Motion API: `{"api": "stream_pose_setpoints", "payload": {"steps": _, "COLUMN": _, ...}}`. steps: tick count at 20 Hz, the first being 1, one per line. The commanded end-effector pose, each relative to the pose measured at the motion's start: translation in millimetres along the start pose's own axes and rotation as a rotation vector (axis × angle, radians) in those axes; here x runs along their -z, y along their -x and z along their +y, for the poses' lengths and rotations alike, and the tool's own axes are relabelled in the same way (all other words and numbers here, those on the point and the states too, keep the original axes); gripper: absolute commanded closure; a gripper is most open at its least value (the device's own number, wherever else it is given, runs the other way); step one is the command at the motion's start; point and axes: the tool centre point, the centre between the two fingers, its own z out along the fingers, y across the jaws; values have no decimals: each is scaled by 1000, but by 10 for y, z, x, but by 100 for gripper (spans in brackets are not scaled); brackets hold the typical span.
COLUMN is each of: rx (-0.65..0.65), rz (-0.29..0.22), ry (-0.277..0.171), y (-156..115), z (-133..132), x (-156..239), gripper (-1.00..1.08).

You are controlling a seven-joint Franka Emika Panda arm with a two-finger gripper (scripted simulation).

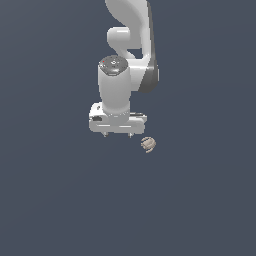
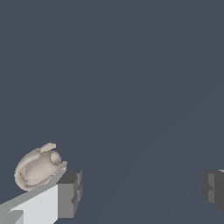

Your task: Pick up the object and move it to a goal position.

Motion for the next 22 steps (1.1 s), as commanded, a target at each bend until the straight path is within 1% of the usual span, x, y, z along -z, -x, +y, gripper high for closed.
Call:
{"api": "stream_pose_setpoints", "payload": {"steps": 1, "rx": 0, "rz": 0, "ry": 0, "y": 0, "z": 0, "x": 0, "gripper": -92}}
{"api": "stream_pose_setpoints", "payload": {"steps": 4, "rx": -5, "rz": -10, "ry": 5, "y": 22, "z": 71, "x": -29, "gripper": -92}}
{"api": "stream_pose_setpoints", "payload": {"steps": 8, "rx": -26, "rz": -40, "ry": 21, "y": 91, "z": 298, "x": -107, "gripper": -92}}
{"api": "stream_pose_setpoints", "payload": {"steps": 10, "rx": -32, "rz": -45, "ry": 23, "y": 101, "z": 340, "x": -113, "gripper": -92}}
{"api": "stream_pose_setpoints", "payload": {"steps": 12, "rx": -30, "rz": -43, "ry": 22, "y": 97, "z": 324, "x": -110, "gripper": -92}}
{"api": "stream_pose_setpoints", "payload": {"steps": 17, "rx": 24, "rz": -41, "ry": 20, "y": 109, "z": 151, "x": -181, "gripper": -92}}
{"api": "stream_pose_setpoints", "payload": {"steps": 19, "rx": 68, "rz": -39, "ry": 17, "y": 124, "z": 12, "x": -238, "gripper": -92}}
{"api": "stream_pose_setpoints", "payload": {"steps": 22, "rx": 158, "rz": -35, "ry": 11, "y": 166, "z": -270, "x": -351, "gripper": -92}}
